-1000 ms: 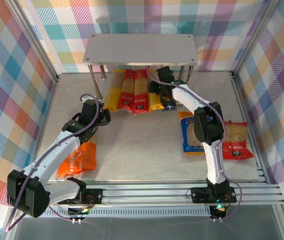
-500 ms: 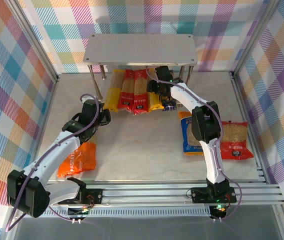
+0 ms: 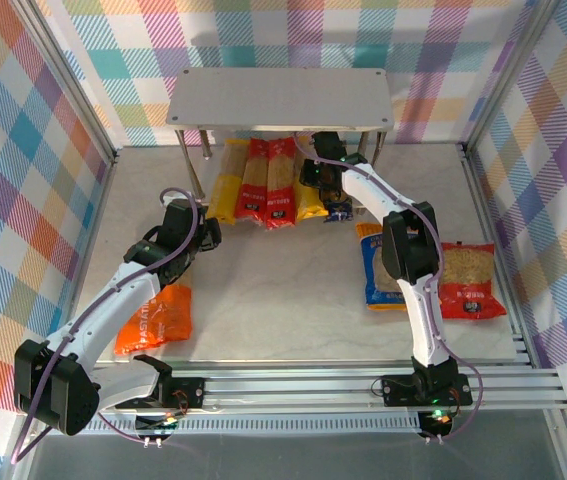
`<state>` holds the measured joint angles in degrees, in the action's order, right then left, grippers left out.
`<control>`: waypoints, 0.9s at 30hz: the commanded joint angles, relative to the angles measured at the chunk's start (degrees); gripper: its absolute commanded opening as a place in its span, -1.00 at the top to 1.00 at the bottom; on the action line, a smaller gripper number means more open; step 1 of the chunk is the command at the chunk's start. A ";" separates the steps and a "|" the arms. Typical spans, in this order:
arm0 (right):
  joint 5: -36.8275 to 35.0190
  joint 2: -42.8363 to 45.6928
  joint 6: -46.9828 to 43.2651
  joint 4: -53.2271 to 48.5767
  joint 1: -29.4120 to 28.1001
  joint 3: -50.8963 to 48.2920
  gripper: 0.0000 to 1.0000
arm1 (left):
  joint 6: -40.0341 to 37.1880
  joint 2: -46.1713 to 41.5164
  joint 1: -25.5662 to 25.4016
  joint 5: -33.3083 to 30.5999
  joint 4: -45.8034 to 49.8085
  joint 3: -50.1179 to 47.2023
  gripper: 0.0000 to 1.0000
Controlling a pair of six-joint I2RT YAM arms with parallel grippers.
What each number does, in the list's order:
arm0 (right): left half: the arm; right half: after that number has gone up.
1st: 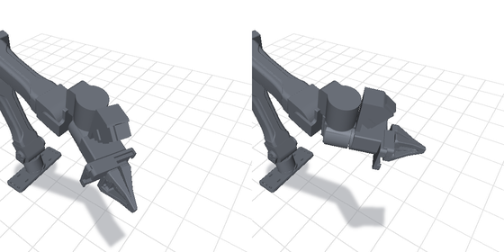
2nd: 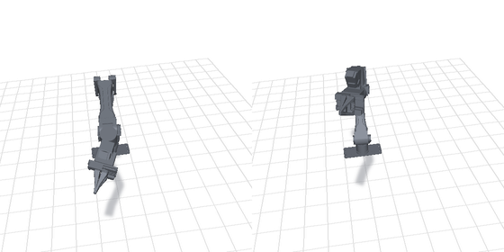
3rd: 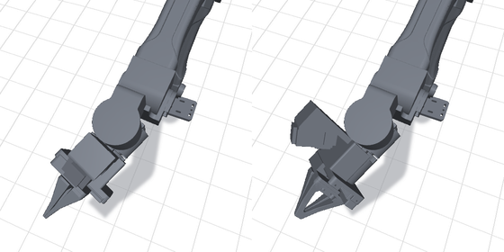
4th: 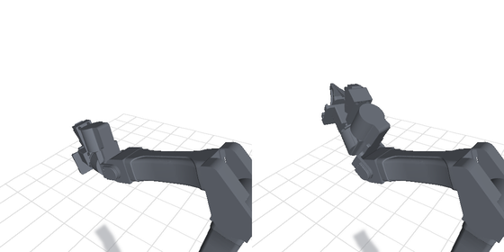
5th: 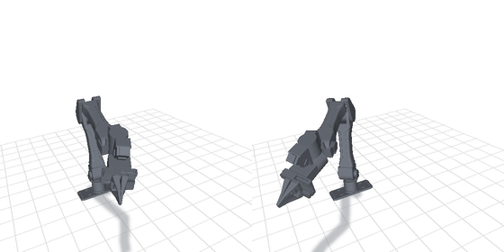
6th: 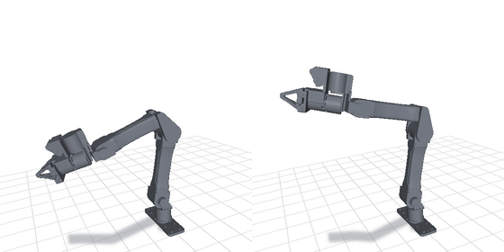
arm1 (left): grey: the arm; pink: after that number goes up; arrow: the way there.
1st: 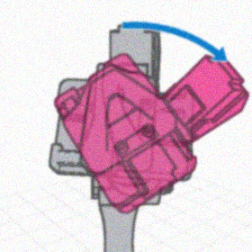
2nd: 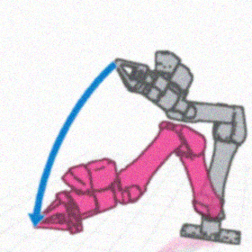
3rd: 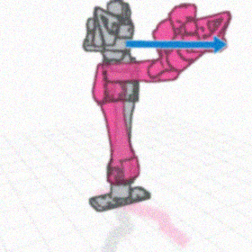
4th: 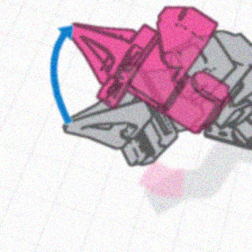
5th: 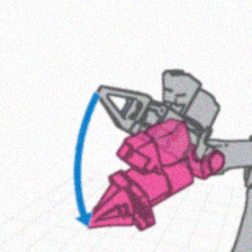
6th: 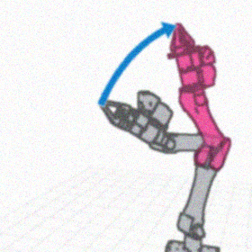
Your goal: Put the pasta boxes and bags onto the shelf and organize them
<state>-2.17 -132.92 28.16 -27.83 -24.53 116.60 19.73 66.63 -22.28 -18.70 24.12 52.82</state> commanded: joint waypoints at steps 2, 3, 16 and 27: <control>-1.01 -1.11 0.66 -3.00 0.36 -3.33 0.73 | -0.60 0.06 0.66 -0.73 1.46 1.35 -0.42; -1.32 -0.71 1.09 -2.74 0.41 -3.94 0.77 | -0.59 0.03 0.66 -0.69 1.46 1.33 -0.42; -7.03 2.90 6.82 -0.88 0.36 -11.98 1.00 | -0.56 0.21 0.66 -0.46 1.46 1.48 -0.42; -10.46 5.27 5.85 0.06 0.61 -15.16 1.00 | -0.54 0.25 0.66 -0.38 1.41 1.45 -0.42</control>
<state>-8.40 -126.89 34.13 -18.81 -24.56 104.99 19.73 66.63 -22.28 -18.70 24.14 52.82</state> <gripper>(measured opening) 0.129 0.713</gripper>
